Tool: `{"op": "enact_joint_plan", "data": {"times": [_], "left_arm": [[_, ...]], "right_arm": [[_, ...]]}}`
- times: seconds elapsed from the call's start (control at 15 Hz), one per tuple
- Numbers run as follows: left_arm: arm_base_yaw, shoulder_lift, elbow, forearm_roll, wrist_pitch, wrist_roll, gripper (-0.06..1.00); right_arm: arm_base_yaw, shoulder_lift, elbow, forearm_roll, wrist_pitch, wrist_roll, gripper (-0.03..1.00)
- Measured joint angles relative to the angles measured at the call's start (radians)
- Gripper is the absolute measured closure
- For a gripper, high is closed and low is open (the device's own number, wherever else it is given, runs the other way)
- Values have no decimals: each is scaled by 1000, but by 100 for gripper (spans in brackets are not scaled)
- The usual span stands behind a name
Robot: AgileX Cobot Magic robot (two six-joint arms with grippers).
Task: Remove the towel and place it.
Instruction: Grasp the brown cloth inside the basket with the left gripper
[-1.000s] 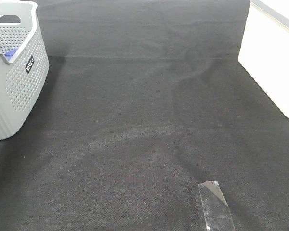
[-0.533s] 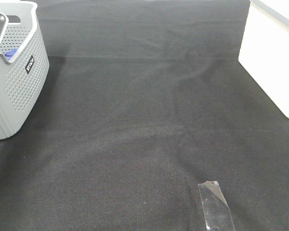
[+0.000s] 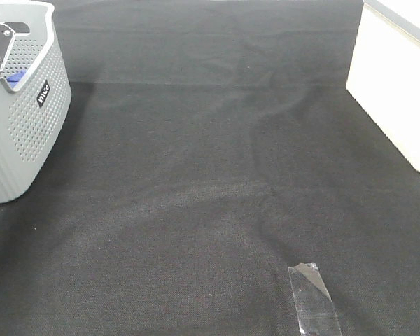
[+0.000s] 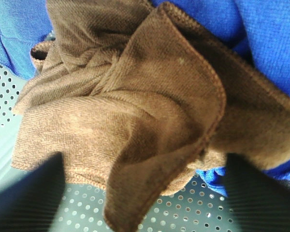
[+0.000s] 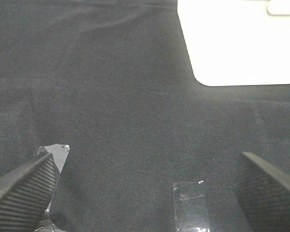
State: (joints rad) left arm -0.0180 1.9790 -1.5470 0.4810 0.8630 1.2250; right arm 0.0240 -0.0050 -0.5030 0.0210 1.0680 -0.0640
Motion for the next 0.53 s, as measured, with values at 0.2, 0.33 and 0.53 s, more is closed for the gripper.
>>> {"op": "enact_joint_plan", "data": {"times": [0.2, 0.33, 0.53], "left_arm": [[0, 2, 0, -7, 1, -104, 93], [0, 2, 0, -9, 1, -124, 94], [0, 2, 0, -10, 10, -130, 94]], "right_arm": [[0, 0, 0, 0, 0, 0, 1], [0, 0, 0, 0, 0, 0, 1], [0, 0, 0, 0, 0, 0, 1]]}}
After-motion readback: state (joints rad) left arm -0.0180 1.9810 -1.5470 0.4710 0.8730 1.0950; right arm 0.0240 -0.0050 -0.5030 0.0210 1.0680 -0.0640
